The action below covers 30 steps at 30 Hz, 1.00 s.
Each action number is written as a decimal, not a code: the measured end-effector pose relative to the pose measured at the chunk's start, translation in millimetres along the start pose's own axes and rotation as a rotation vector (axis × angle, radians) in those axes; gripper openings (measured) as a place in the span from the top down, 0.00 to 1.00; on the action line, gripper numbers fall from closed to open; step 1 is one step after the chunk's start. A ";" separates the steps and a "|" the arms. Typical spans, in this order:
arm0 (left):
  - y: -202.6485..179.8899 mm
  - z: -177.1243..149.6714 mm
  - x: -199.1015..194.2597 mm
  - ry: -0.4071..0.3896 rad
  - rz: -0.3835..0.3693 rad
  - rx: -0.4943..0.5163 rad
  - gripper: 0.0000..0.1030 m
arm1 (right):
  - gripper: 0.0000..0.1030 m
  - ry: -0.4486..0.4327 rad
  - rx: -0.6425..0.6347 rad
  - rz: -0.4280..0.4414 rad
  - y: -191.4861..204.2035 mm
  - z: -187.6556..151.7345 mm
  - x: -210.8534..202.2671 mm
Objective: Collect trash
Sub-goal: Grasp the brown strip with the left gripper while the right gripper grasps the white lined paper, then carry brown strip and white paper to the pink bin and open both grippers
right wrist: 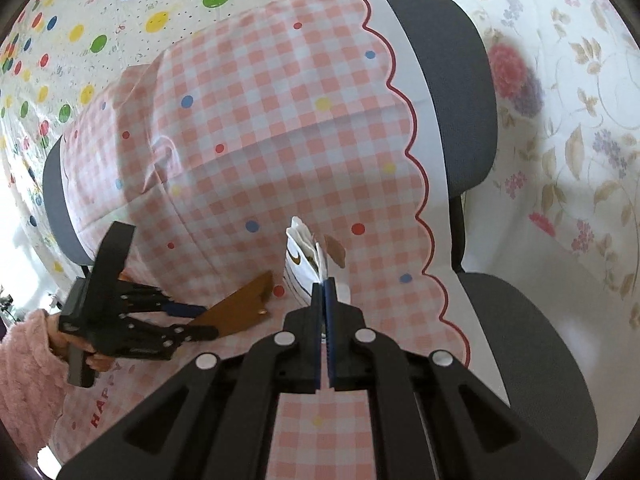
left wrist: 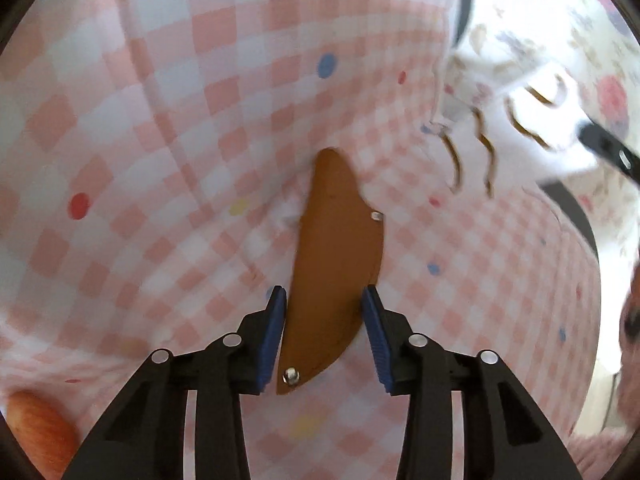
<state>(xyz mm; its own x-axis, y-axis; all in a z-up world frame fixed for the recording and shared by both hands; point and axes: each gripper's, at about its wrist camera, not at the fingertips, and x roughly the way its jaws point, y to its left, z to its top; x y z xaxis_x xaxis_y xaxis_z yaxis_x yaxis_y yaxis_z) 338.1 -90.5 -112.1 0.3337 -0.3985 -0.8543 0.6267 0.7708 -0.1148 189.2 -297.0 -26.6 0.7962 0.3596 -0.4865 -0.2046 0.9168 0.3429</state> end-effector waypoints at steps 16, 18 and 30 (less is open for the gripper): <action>-110.0 -24.6 -32.1 -0.151 0.102 0.114 0.92 | 0.98 -0.033 0.069 -0.071 -22.3 -45.1 -94.6; -133.8 -38.2 -48.6 -0.187 0.091 0.111 0.92 | 0.98 -0.044 0.079 -0.088 -23.5 -56.3 -115.8; -303.0 -166.1 -101.1 -0.323 -0.075 0.149 0.92 | 0.98 -0.016 0.121 -0.434 -24.9 -179.1 -242.4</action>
<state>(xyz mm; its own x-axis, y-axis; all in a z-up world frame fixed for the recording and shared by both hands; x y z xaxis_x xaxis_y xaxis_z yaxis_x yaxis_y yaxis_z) -2.5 -201.2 -75.1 0.4733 -0.6059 -0.6394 0.7455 0.6622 -0.0757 -100.6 -376.0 -61.1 0.8025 -0.0575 -0.5939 0.2176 0.9550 0.2016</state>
